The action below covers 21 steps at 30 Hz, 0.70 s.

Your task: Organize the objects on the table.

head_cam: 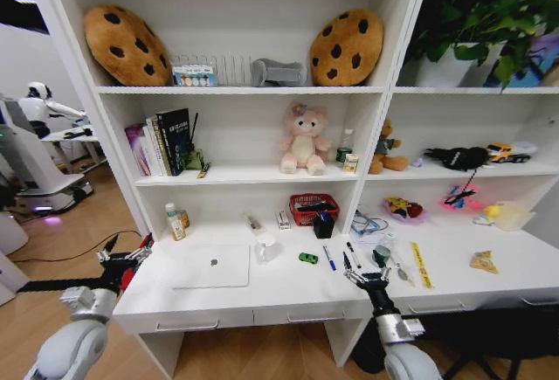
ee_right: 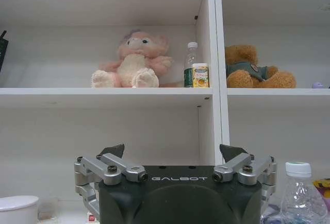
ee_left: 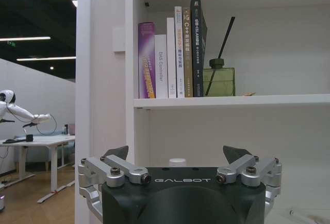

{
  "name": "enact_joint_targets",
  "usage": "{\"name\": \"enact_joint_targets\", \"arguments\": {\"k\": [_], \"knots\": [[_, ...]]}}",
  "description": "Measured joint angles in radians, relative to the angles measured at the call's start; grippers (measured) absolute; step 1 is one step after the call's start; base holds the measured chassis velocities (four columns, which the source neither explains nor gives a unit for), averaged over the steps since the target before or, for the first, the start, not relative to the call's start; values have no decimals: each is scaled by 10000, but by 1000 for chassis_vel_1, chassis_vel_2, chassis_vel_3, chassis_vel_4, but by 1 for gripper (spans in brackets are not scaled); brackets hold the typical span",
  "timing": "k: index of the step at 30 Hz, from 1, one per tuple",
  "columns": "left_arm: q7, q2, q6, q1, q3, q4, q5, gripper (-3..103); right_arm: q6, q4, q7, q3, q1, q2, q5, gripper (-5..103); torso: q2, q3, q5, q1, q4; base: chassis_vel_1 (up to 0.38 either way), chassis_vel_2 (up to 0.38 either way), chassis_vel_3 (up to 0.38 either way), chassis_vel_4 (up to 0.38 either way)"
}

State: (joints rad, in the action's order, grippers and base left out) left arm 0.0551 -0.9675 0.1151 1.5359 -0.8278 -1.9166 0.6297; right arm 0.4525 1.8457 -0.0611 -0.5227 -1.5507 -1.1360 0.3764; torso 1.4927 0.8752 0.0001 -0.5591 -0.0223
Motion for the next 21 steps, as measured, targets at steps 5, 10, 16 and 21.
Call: {"name": "enact_joint_targets", "arguments": {"k": [5,10,16,21], "knots": [[3,7,-12,-6,6,6,-3,100,-255,49,18,67,-146,-12,-64,100,-1,0,0,0,0,0,0,0,0],[9,17,-21,-12,28,10,-13,100,-1247,187,426,331,-195,806,409,100,-1,0,-1,0,-1,0,0,0,0],[10,25,-25,-14,37,13,-20,100,-1778,-213,1190,611,157,1574,1060,100,-1,0,0,0,0,0,0,0,0],[10,30,-29,-17,43,13,-24,100,-2065,-620,1441,852,434,1713,1310,100,-1,0,0,-1,0,0,0,0,0]]}}
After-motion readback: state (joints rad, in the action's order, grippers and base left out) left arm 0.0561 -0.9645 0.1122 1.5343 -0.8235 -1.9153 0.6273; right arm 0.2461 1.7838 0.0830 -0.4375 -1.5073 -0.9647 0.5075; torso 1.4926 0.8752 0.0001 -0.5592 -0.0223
